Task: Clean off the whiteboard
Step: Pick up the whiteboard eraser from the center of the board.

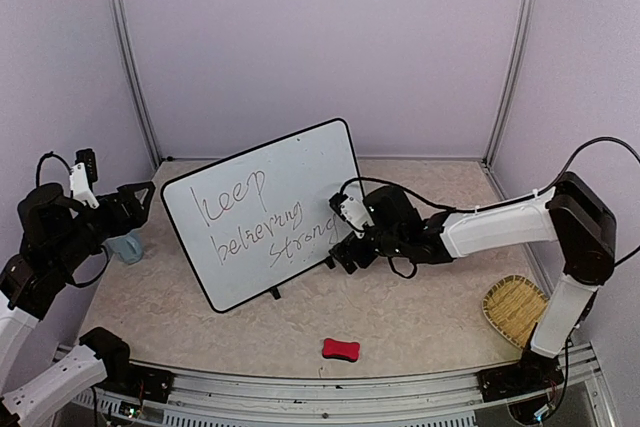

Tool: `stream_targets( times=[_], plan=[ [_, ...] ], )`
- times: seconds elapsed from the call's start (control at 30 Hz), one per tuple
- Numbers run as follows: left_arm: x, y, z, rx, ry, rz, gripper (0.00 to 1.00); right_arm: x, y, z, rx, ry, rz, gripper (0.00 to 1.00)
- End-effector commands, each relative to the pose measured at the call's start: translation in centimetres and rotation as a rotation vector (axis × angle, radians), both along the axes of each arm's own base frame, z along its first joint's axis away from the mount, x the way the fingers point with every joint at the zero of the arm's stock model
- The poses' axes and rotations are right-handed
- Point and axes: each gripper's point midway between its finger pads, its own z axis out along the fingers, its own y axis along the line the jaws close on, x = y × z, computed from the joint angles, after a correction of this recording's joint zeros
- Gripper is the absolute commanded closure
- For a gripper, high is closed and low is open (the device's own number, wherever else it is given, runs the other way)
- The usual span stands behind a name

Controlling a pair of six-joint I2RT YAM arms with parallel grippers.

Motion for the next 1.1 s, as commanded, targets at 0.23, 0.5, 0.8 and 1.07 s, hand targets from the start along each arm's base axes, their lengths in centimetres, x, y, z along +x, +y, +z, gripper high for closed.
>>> stream_targets(
  times=[0.23, 0.5, 0.8, 1.07],
  plan=[
    [0.1, 0.0, 0.2, 0.006, -0.020, -0.004, 0.01, -4.0, -1.4, 7.0, 0.216, 0.048, 0.054, 0.00],
    [-0.1, -0.1, 0.2, 0.007, -0.018, -0.003, 0.01, -7.5, -1.5, 6.1, 0.217, 0.155, 0.175, 0.04],
    [-0.1, -0.1, 0.2, 0.006, -0.019, 0.000, 0.01, -11.0, -1.0, 2.5, 0.007, 0.255, 0.235, 0.09],
    [-0.1, -0.2, 0.1, 0.008, -0.014, -0.002, 0.01, -16.9, 1.4, 1.3, -0.110, 0.327, 0.460, 0.00]
  ],
)
